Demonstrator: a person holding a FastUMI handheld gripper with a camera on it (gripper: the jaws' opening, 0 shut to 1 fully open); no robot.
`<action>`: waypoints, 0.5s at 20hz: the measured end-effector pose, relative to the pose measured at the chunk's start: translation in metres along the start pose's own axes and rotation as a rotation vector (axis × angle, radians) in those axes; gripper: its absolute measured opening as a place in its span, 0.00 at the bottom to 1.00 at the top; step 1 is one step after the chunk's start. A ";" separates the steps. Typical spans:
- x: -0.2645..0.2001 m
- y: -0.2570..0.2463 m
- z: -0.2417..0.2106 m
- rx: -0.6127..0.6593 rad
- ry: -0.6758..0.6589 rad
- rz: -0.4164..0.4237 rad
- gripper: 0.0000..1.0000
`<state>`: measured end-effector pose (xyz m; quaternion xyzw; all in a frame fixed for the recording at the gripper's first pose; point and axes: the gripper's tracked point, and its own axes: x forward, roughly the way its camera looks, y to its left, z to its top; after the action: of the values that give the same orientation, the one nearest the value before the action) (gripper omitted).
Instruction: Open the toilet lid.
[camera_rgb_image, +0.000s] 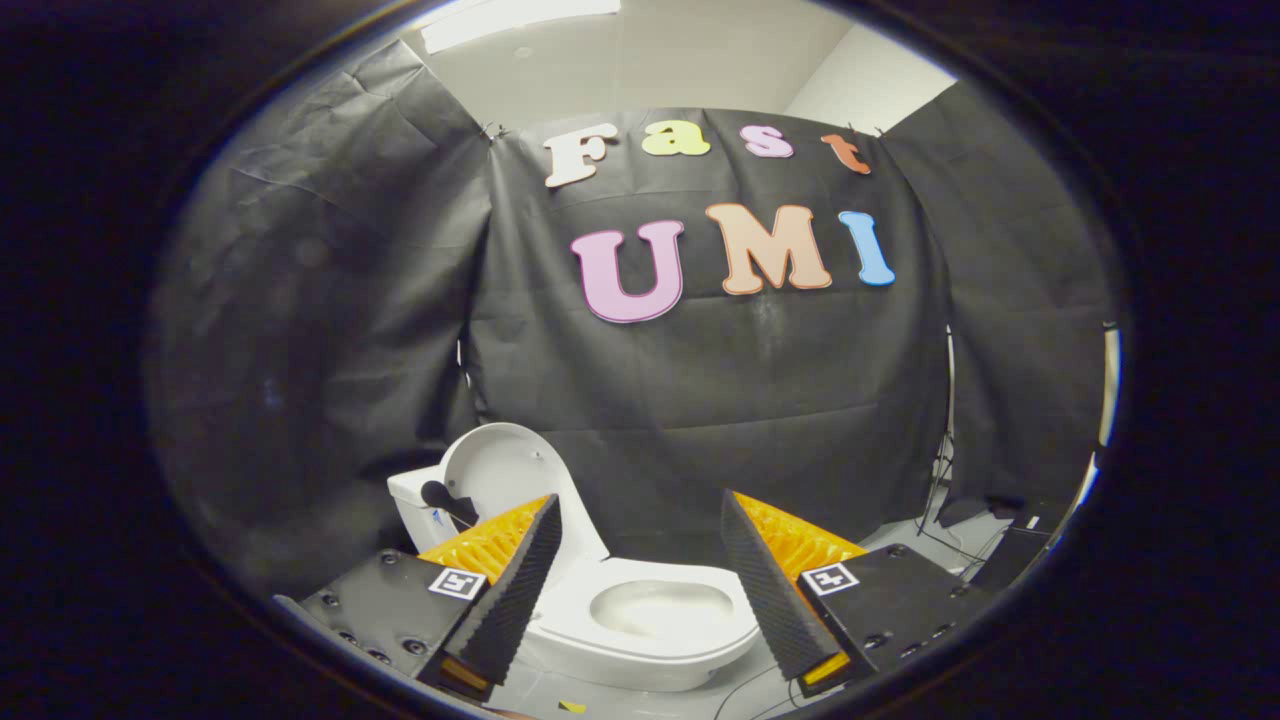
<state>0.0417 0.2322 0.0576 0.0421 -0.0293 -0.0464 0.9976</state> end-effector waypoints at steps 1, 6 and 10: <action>0.000 -0.003 -0.003 -0.003 0.002 -0.009 0.99; 0.006 -0.013 -0.013 -0.016 0.022 -0.032 0.99; 0.006 -0.021 -0.018 -0.019 0.027 -0.049 0.99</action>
<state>0.0468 0.2120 0.0377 0.0338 -0.0144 -0.0707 0.9968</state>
